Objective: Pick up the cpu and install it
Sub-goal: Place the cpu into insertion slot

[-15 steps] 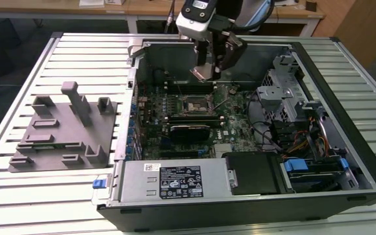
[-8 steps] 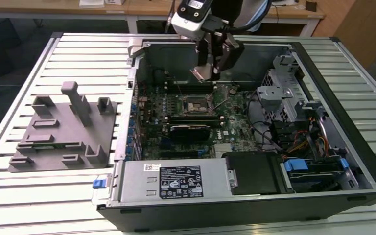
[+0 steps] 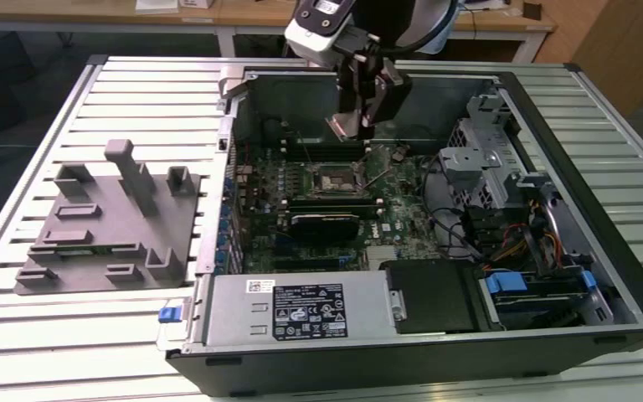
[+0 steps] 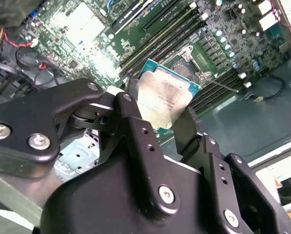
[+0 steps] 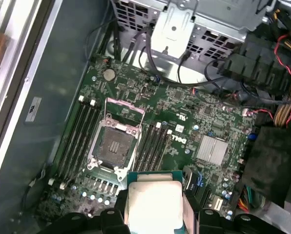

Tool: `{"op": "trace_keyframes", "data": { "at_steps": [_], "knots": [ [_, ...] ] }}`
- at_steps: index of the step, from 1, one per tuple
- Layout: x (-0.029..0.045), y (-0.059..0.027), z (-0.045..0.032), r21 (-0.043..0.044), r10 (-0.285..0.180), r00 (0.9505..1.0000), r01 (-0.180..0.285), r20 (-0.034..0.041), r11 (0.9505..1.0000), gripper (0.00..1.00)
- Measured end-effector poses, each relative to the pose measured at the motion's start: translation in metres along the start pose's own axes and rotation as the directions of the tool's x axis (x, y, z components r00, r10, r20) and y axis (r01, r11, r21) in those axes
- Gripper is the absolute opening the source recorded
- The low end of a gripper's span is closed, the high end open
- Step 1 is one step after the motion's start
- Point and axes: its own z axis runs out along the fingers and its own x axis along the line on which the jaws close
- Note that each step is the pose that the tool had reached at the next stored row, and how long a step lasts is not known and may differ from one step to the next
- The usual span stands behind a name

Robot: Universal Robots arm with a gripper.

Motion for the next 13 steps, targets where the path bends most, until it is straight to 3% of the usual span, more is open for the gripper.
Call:
{"op": "trace_keyframes", "data": {
  "at_steps": [7, 13],
  "knots": [
    [0.0008, 0.0002, 0.0014, 0.0002, 0.08, 0.9968, -0.08, 0.0014, 0.9968, 0.53],
    [0.0013, 0.0004, 0.0025, 0.0002, 0.149, 0.9888, -0.149, 0.0025, 0.9888, 0.53]
  ]
}}
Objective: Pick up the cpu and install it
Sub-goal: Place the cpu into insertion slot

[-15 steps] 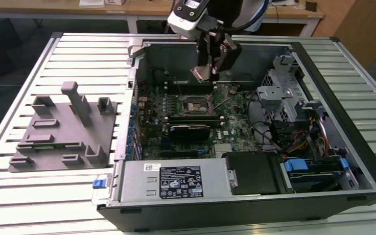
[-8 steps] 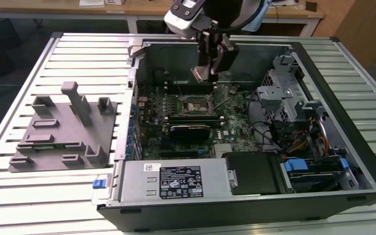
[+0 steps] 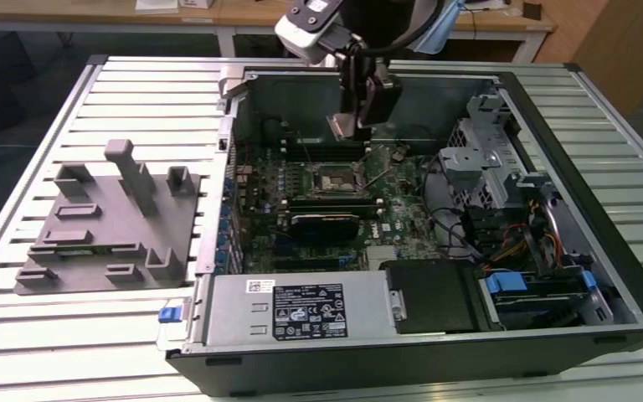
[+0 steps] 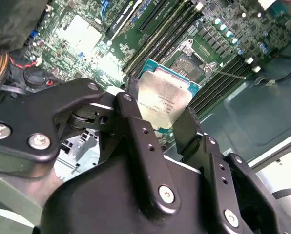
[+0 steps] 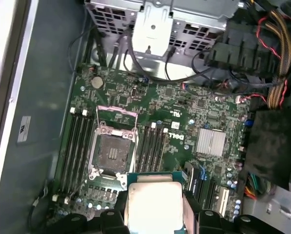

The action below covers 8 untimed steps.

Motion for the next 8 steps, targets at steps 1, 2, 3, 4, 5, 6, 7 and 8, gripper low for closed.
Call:
{"op": "trace_keyframes", "data": {
  "at_steps": [1, 2, 3, 4, 5, 6, 7, 8],
  "knots": [
    [0.0001, 0.0, 0.0002, 0.0, 0.012, 0.9999, -0.012, 0.0002, 0.9999, 0.53],
    [0.0002, 0.0, 0.0004, 0.0, 0.024, 0.9997, -0.024, 0.0003, 0.9997, 0.53],
    [0.0003, 0.0, 0.0006, 0.0001, 0.035, 0.9994, -0.035, 0.0006, 0.9994, 0.53],
    [0.0004, 0.0, 0.0008, 0.0002, 0.046, 0.9989, -0.046, 0.0008, 0.9989, 0.53],
    [0.0005, 0.0001, 0.001, 0.0002, 0.057, 0.9983, -0.057, 0.001, 0.9983, 0.53],
    [0.0006, 0.0001, 0.0011, 0.0002, 0.068, 0.9977, -0.068, 0.0011, 0.9977, 0.53],
    [0.0007, 0.0001, 0.0013, 0.0002, 0.08, 0.9968, -0.08, 0.0013, 0.9968, 0.53],
    [0.0009, 0.0001, 0.0015, 0.0002, 0.091, 0.9958, -0.091, 0.0014, 0.9958, 0.53]
  ]
}}
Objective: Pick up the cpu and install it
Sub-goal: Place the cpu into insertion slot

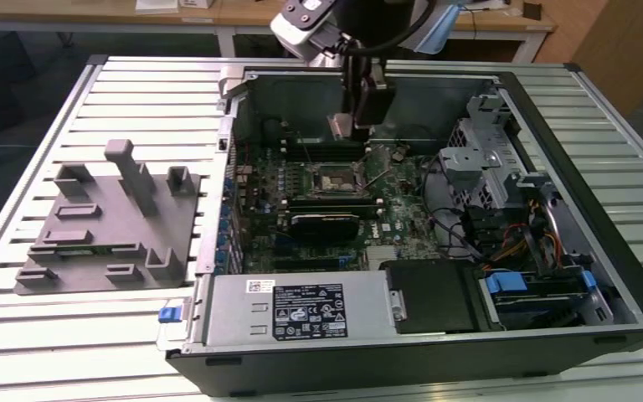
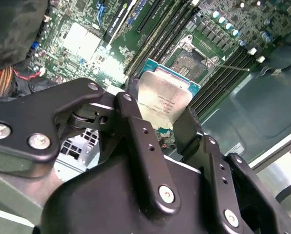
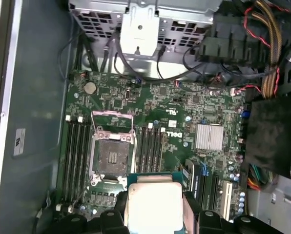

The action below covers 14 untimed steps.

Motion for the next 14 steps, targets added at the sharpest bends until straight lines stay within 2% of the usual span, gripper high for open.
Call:
{"op": "trace_keyframes", "data": {
  "at_steps": [7, 9, 12, 14],
  "knots": [
    [0.0008, 0.0, 0.0012, 0.0002, 0.078, 0.9969, -0.078, 0.0012, 0.9969, 0.53],
    [0.0009, 0.0, 0.0017, 0.0002, 0.106, 0.9944, -0.106, 0.0017, 0.9944, 0.53],
    [0.001, 0.0, 0.0032, 0.0003, 0.158, 0.9874, -0.158, 0.0025, 0.9874, 0.53],
    [0.0015, 0.0, 0.0053, 0.0002, 0.165, 0.9863, -0.165, 0.0022, 0.9863, 0.53]
  ]
}}
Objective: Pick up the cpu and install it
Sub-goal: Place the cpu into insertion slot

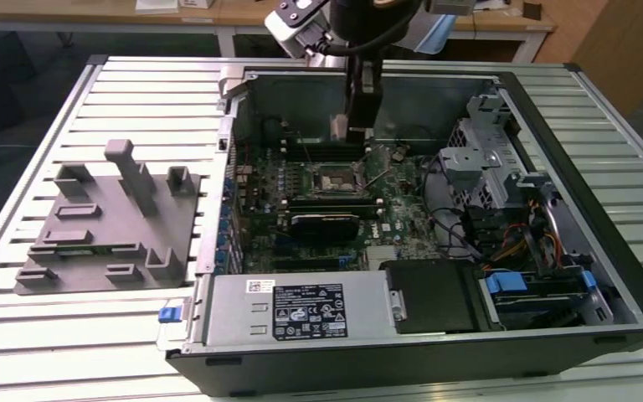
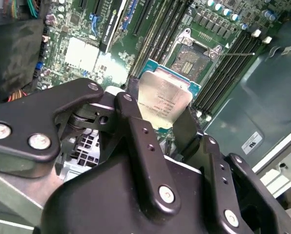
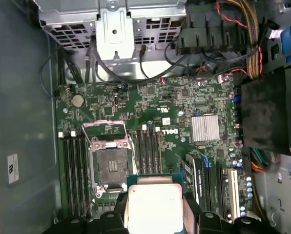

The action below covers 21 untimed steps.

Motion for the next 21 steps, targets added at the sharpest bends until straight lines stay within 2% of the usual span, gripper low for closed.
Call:
{"op": "trace_keyframes", "data": {
  "at_steps": [2, 8, 12, 21],
  "knots": [
    [0.0012, -0.0002, 0.0026, -0.0004, -0.006, 1.0, 0.006, 0.0001, 1.0, 0.53],
    [0.0033, -0.0005, 0.0089, -0.0016, -0.064, 0.9979, 0.064, -0.0008, 0.9979, 0.53],
    [0.0041, -0.0009, 0.0121, -0.0015, -0.066, 0.9978, 0.066, -0.0006, 0.9978, 0.53],
    [0.004, -0.002, 0.0136, -0.0015, -0.066, 0.9978, 0.066, -0.0007, 0.9978, 0.53]
  ]
}}
